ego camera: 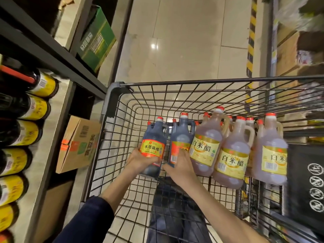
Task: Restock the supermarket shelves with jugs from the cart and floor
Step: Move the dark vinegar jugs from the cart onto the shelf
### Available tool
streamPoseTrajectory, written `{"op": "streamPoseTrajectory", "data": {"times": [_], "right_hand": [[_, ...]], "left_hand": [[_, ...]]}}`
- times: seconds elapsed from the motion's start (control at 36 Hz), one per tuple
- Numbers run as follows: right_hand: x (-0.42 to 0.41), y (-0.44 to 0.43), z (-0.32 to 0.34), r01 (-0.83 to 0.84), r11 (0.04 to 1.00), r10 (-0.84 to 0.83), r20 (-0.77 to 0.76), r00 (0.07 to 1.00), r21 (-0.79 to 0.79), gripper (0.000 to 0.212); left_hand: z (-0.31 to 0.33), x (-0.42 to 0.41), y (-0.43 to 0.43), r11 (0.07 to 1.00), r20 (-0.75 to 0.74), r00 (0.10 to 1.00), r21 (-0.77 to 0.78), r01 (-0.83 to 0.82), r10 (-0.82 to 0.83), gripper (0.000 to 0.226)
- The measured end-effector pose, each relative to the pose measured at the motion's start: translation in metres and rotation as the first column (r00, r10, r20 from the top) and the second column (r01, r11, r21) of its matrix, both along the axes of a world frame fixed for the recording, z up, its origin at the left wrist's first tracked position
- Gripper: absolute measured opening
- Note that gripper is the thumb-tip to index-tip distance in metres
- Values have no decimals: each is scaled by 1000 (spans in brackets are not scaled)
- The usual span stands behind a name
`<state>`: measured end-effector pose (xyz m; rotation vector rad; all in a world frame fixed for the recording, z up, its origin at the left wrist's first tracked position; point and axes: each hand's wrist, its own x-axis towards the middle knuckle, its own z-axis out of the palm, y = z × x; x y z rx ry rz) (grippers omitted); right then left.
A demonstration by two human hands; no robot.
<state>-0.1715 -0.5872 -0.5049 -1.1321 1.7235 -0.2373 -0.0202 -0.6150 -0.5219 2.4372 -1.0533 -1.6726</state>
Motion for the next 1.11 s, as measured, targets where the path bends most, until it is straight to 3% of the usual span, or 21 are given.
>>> {"op": "streamPoseTrajectory", "data": {"times": [0.11, 0.25, 0.39, 0.53, 0.64, 0.72, 0.83, 0.94, 1.06, 1.11], "right_hand": [[-2, -1, -1, 44, 997, -42, -28, 999, 68, 55], [-10, 7, -4, 62, 997, -61, -16, 998, 43, 35], [-15, 14, -5, 70, 995, -66, -48, 997, 74, 53], [-16, 8, -16, 182, 968, -171, -75, 982, 171, 77], [-20, 6, -29, 250, 961, -238, -105, 966, 121, 54], [-18, 6, -38, 247, 958, -226, -147, 963, 145, 69], [-17, 2, -52, 258, 948, -223, -188, 957, 188, 81], [-15, -2, -51, 297, 939, -257, -220, 941, 173, 80], [-16, -4, -51, 352, 901, -356, -31, 934, 255, 56], [-13, -5, -53, 375, 873, -408, 48, 912, 311, 56]], "left_hand": [[5, 4, 5, 1000, -14, 1000, 15, -25, 25, 70], [11, 7, 4, 998, -40, 999, 55, -30, 32, 63], [18, 6, 4, 999, -92, 995, 37, -26, 30, 45], [18, 11, 4, 996, -164, 983, 56, -76, 85, 50], [21, 14, 4, 992, -216, 969, 58, -109, 119, 47], [21, 15, 4, 992, -229, 965, 59, -115, 125, 63], [22, 14, 4, 993, -221, 968, 49, -110, 118, 39], [20, 12, 5, 988, -218, 965, 65, -137, 148, 36], [18, 12, 7, 983, -206, 963, 100, -157, 174, 38], [15, 13, 8, 981, -199, 963, 106, -161, 179, 44]]}}
